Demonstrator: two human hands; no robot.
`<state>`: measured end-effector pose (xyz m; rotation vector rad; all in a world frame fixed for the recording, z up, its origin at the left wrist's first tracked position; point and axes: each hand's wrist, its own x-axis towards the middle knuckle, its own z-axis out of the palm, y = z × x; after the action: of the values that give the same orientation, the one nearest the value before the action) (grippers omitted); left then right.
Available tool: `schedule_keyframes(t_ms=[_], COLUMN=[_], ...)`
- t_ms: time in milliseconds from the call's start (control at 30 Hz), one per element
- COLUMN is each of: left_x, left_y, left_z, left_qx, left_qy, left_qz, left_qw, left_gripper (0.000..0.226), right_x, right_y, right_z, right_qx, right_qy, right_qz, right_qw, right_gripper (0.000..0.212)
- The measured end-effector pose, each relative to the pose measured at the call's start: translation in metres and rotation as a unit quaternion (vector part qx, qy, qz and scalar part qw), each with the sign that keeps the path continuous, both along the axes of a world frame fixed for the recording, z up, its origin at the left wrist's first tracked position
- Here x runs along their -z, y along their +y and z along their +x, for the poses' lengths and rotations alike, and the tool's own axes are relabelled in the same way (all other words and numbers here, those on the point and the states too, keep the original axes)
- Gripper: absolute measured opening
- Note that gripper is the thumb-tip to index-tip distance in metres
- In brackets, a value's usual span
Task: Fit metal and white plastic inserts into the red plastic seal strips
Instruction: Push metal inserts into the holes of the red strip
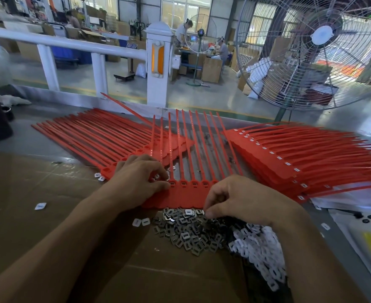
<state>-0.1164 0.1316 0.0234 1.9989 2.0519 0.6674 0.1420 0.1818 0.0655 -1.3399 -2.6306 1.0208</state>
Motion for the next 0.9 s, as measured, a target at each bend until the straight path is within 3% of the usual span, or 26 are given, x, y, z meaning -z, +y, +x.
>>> schedule_keyframes(t_ms=[200, 567, 900], left_x=[0.0026, 0.0023, 0.0001], left_y=[0.0011, 0.0021, 0.0014], left_z=[-0.0011, -0.0025, -0.0008], left_qx=[-0.001, 0.0, -0.002], left_qy=[-0.001, 0.003, 0.004], left_qz=[0.003, -0.003, -0.01], left_qw=[1.0, 1.0, 1.0], left_gripper=[0.026, 0.028, 0.028], right_x=[0.0027, 0.001, 0.0003], right_y=[-0.0014, -0.0045, -0.0059], right_z=[-0.0029, -0.0056, -0.0082], right_qx=[0.011, -0.029, -0.012], right_qy=[-0.035, -0.02, -0.03], right_qz=[0.025, 0.009, 0.056], right_qw=[0.999, 0.999, 0.998], right_gripper=[0.009, 0.012, 0.006])
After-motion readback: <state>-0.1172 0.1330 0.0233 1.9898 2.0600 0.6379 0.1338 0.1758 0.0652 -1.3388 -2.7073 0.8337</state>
